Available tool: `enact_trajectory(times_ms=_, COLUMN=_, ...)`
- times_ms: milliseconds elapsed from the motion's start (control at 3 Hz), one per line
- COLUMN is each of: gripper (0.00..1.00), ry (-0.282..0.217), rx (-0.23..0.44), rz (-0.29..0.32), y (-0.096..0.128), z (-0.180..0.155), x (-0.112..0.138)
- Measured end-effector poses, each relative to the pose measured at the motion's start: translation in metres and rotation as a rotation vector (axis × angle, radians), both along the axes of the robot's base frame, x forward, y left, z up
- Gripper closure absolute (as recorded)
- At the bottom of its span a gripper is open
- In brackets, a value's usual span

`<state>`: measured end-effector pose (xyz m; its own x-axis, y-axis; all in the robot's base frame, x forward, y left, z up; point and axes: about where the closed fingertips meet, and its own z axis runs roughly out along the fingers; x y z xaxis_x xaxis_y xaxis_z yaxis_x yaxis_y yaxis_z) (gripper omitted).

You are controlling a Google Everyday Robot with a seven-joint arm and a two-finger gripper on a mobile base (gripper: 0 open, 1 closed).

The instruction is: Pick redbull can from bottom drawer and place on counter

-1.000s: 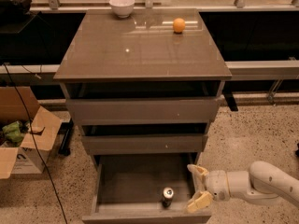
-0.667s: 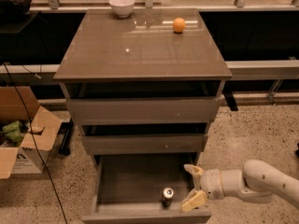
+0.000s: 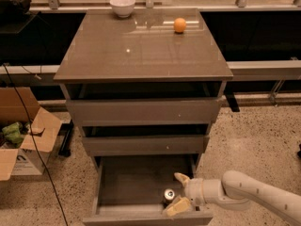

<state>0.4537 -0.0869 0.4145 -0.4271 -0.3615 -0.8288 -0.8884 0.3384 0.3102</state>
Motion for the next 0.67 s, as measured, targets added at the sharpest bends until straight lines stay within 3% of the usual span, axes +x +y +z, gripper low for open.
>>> enact_trajectory(times_ms=333, gripper=0.00, ry=-0.001, rx=-0.030, rz=-0.035, y=0.006, z=-0.054, x=0.010)
enact_trajectory(times_ms=667, gripper=0.00, ry=-0.006, rx=-0.079, rz=-0.089, y=-0.008, z=-0.108, x=0.028)
